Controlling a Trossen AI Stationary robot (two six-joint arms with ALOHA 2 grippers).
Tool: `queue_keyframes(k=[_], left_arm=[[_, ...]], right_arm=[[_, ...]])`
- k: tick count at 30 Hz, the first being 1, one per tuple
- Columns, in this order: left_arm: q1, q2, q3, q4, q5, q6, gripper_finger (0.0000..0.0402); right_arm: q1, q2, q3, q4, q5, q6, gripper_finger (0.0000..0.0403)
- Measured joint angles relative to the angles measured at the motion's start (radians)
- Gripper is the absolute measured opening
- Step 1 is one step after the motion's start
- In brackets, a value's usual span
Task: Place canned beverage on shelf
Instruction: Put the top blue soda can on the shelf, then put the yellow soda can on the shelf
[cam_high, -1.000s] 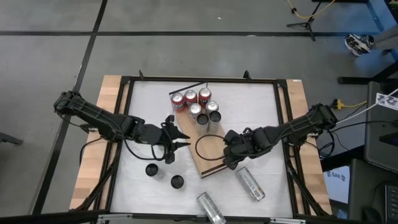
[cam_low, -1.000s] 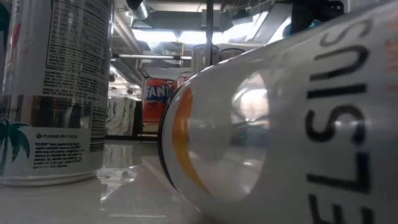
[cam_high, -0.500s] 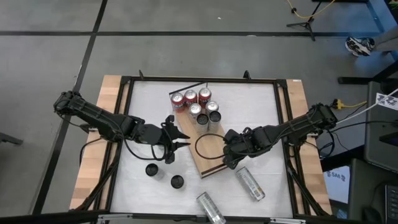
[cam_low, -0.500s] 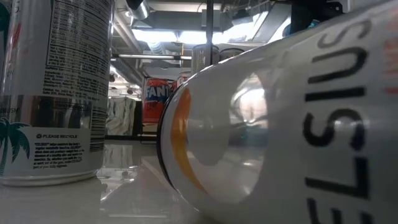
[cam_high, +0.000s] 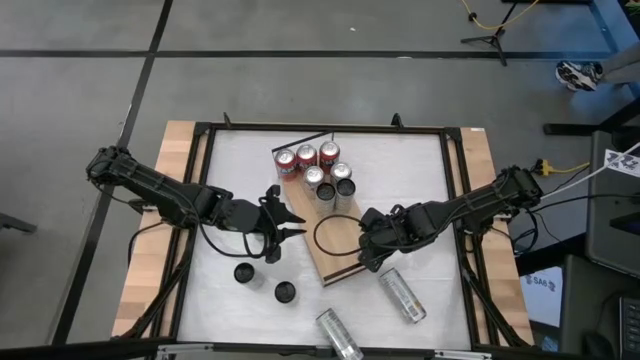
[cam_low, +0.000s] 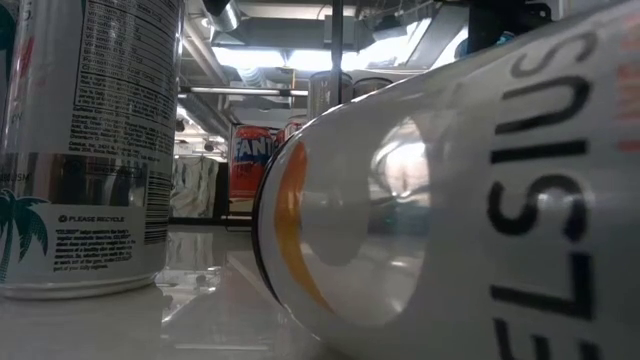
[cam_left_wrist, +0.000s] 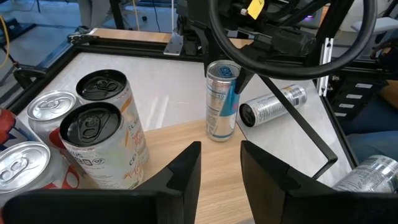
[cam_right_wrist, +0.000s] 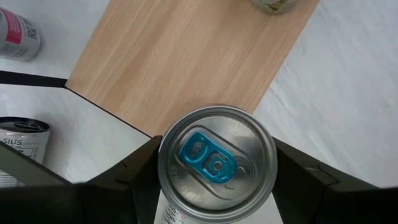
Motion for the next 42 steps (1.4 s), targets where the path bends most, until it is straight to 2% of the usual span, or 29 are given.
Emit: queue_keyframes(k=[5, 13, 18, 42], left_arm=[[0.0, 0.0, 0.0, 0.0, 0.0, 0.0, 0.0104], [0.0, 0.0, 0.0, 0.0, 0.0, 0.0, 0.0104], [0.0, 0.0, 0.0, 0.0, 0.0, 0.0, 0.0104], [0.0, 0.0, 0.0, 0.0, -0.002, 0.0, 0.0104]], right_arm=[[0.0, 0.0, 0.0, 0.0, -0.002, 0.0, 0.0246], [-0.001, 0.004, -0.003, -0.001, -0.036, 0.004, 0.0332], [-0.001, 0.004, -0.003, -0.003, -0.035, 0.003, 0.0363], [0.002, -0.068, -0.003, -0.003, -0.03, 0.028, 0.0363]])
